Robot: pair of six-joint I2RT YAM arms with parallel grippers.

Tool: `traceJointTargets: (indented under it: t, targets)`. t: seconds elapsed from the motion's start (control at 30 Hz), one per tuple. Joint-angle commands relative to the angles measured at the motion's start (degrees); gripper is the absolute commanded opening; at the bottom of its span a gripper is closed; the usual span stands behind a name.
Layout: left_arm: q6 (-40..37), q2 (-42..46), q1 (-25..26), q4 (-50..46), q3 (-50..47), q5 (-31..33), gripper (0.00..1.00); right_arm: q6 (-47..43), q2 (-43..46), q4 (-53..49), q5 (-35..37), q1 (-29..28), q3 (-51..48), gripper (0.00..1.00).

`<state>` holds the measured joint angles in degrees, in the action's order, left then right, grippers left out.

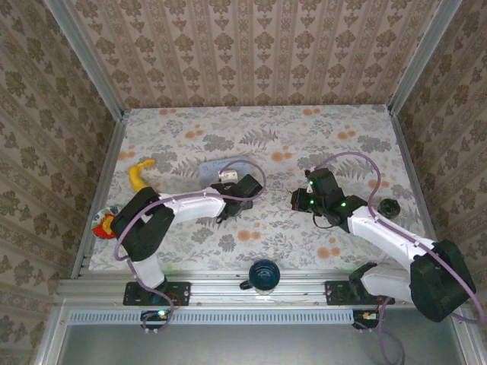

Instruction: Unlock the padlock with the key

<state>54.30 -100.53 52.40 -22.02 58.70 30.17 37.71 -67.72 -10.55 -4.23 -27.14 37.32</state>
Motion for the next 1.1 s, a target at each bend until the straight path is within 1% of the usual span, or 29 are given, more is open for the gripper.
traceJointTargets:
  t: [0.0,0.2,0.43,0.7,1.07]
  targets:
    - [2.33,-0.72,-0.45,-3.15,1.42,0.15,0.92,-0.72,-0.63,-1.35,1.86,0.32,2.12,0.00]
    - [5.15,0.47,-0.56,-4.52,-0.10,0.32,0.88,-0.54,-1.33,-0.93,1.60,0.33,2.41,0.00]
    - [6.52,2.58,-0.55,-4.20,-2.55,-1.30,0.88,-0.27,-2.23,-0.88,0.73,0.32,3.11,0.00]
    - [7.75,1.32,-0.63,-1.62,-1.20,-4.66,0.88,-0.45,-1.79,-1.41,1.15,0.33,2.94,0.00]
    - [6.34,0.60,-1.93,-1.89,0.89,-4.72,0.81,-0.36,-1.71,-0.50,1.13,0.31,2.58,0.00]
